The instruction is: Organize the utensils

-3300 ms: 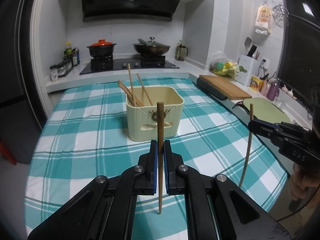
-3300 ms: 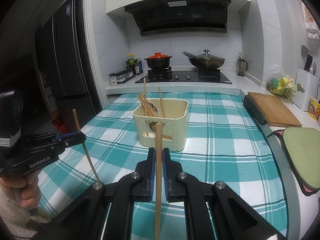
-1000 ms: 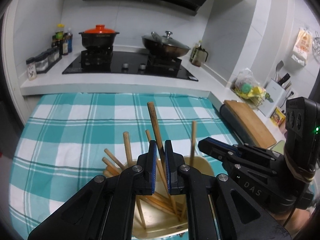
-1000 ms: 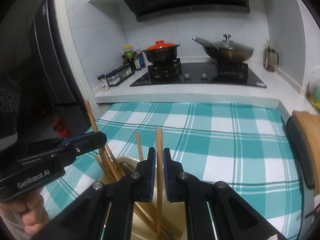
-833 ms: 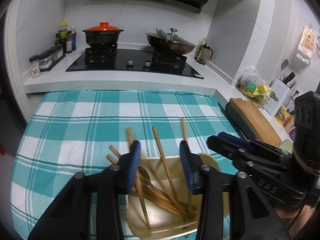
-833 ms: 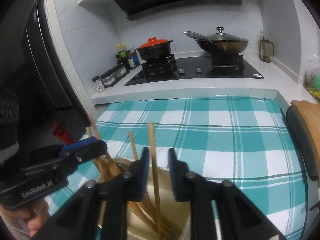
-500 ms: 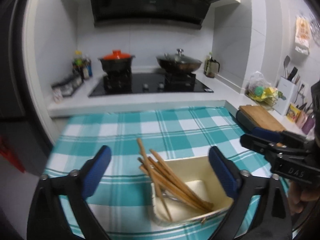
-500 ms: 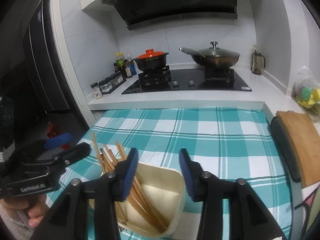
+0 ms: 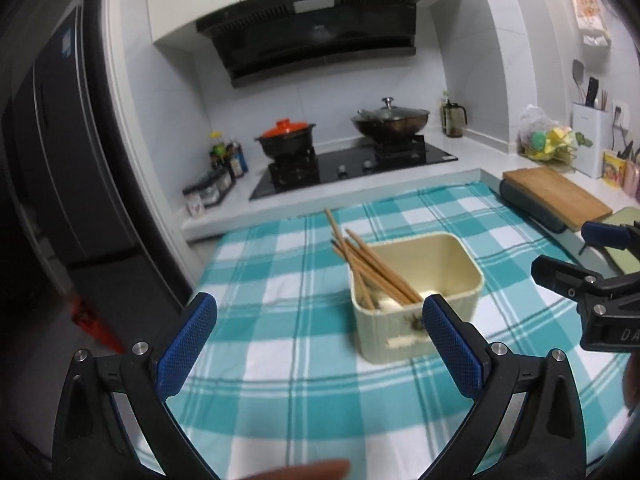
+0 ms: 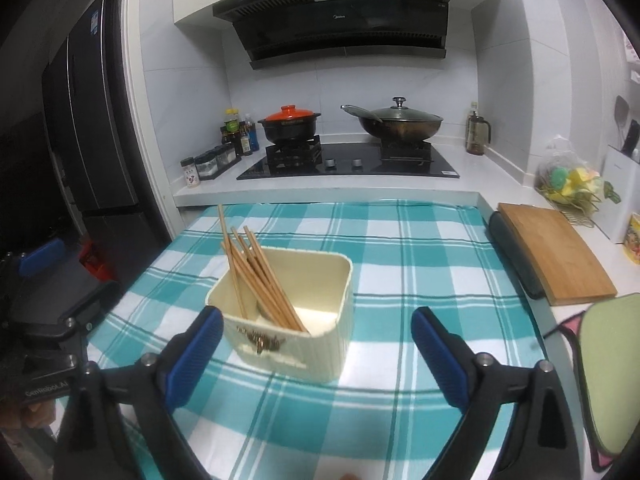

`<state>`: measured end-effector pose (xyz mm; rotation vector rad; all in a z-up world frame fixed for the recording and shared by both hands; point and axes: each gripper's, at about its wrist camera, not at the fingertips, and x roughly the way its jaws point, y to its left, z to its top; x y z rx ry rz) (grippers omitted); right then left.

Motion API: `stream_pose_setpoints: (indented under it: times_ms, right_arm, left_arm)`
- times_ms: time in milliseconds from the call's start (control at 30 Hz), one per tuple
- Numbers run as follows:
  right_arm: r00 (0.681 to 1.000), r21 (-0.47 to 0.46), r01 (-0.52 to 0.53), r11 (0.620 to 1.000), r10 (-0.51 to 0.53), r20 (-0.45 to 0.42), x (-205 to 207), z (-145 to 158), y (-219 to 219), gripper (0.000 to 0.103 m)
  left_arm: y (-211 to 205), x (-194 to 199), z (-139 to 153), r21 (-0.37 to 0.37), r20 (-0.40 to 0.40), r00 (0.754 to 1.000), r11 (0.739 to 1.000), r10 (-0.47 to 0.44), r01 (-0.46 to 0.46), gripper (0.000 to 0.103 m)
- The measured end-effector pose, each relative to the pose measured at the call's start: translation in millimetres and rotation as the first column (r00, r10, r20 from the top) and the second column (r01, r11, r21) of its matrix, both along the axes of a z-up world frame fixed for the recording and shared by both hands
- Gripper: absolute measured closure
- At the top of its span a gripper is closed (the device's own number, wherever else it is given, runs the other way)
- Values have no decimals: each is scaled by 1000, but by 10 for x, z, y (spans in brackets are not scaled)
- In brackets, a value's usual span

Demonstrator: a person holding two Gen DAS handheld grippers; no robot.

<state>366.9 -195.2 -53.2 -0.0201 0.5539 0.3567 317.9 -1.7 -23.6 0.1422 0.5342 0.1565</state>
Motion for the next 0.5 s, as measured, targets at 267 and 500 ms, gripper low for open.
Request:
stream_pose_setpoints:
  times_ms: [267,500]
  right_arm:
    - [1000,-57,20,998,-19,16,-588,77,57,2]
    - [1000,-91,-9,996,10,14,-986,190,230,1]
  left_arm:
    - [69,-417,29,-64,-47,999,998,21,-24,0]
    - [153,-679,120,-118,-44,999,993,20,-25,0]
